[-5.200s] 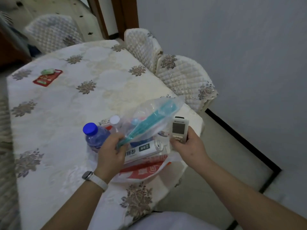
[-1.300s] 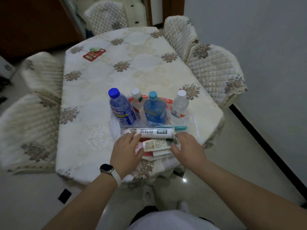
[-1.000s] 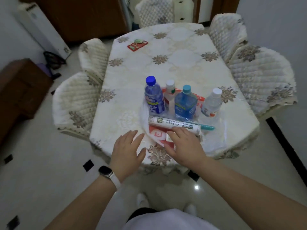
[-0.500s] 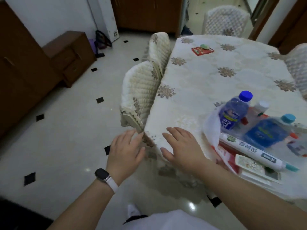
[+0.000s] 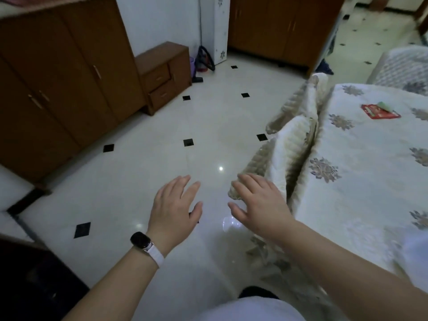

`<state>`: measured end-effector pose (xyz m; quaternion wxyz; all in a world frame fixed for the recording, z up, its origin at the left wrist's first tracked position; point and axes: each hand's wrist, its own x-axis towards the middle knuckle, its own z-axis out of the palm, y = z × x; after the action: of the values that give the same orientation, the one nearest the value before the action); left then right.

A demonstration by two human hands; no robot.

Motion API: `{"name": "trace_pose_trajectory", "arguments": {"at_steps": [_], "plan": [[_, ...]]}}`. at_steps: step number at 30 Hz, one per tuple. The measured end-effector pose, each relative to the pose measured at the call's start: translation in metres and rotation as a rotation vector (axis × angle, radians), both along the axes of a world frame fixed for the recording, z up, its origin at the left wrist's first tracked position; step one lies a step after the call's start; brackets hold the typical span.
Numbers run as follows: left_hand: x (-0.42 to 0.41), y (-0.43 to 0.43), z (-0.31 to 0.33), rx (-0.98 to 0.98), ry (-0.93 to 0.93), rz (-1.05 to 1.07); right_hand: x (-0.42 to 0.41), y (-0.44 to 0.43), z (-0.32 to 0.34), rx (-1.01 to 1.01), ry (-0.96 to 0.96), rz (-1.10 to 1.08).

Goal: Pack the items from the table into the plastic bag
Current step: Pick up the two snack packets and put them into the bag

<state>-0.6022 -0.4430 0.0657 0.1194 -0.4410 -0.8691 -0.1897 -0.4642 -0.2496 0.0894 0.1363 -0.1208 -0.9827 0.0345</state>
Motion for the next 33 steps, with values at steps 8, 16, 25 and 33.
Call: {"name": "trace_pose_trajectory", "arguments": {"at_steps": [8, 16, 25, 33], "plan": [[-0.101, 0.005, -0.013, -0.063, -0.021, 0.079, -0.136, 0.022, -0.023, -0.011, -0.013, 0.116], [-0.246, 0.053, 0.0, -0.185, -0.011, 0.108, -0.29, 0.077, -0.03, -0.06, 0.045, 0.174], [-0.371, 0.118, 0.026, -0.144, 0.065, 0.077, -0.405, 0.141, -0.01, -0.001, 0.123, 0.181], [-0.493, 0.17, 0.001, -0.096, 0.027, -0.019, -0.502, 0.18, -0.028, 0.059, 0.039, 0.124]]}}
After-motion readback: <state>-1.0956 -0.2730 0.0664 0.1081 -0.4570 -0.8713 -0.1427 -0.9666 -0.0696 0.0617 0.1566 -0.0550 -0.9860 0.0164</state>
